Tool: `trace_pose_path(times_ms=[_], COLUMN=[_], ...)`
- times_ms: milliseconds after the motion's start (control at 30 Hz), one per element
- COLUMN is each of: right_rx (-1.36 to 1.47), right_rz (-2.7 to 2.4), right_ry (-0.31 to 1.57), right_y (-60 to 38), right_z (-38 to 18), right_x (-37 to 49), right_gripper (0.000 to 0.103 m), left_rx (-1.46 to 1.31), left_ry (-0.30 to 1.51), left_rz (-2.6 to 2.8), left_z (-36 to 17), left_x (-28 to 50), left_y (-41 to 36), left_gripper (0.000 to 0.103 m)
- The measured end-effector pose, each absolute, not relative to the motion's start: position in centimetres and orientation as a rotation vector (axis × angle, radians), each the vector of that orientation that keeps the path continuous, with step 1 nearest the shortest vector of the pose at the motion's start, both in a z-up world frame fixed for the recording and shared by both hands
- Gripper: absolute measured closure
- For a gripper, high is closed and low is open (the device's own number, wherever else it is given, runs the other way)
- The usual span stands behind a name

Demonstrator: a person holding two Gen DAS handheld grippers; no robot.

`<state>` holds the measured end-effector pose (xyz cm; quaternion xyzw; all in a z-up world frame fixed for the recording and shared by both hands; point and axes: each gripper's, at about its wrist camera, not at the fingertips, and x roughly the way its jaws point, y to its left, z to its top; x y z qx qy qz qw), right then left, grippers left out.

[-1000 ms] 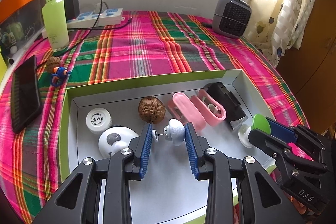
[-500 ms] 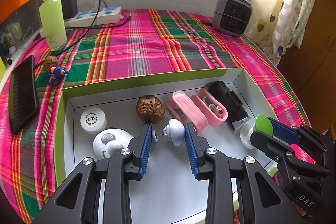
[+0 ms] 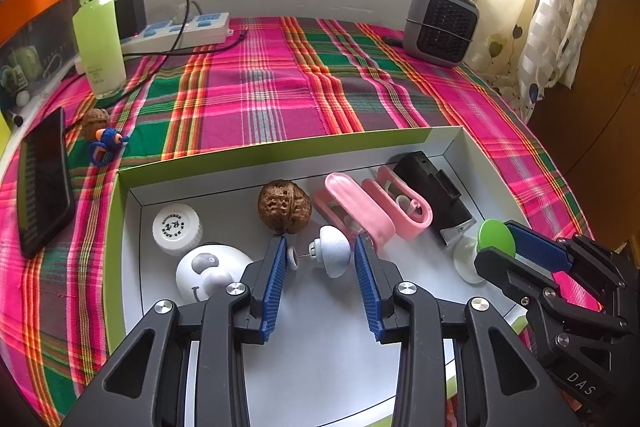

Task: Organize objects
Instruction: 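Lower and open both tools, releasing the knob toy and green-topped object into the box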

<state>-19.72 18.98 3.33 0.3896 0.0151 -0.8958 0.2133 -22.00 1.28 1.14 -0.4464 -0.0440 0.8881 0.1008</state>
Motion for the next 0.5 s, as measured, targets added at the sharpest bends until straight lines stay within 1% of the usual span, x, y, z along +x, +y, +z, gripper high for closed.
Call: trace_pose_path(times_ms=[433, 500], right_rx=[1.08, 1.076], right_rz=[-2.495, -2.498], right_ry=[0.054, 0.051], right_y=[18.96, 18.98], right_z=[3.34, 3.44], right_x=[-19.47, -19.33], right_gripper=[0.068, 0.066], left_rx=[-1.313, -1.31], left_ry=[-0.134, -0.136], left_rz=[2.622, 2.627], left_z=[1.25, 1.34], left_x=[-21.79, -21.67], left_y=[1.35, 1.31], left_gripper=[0.056, 0.055])
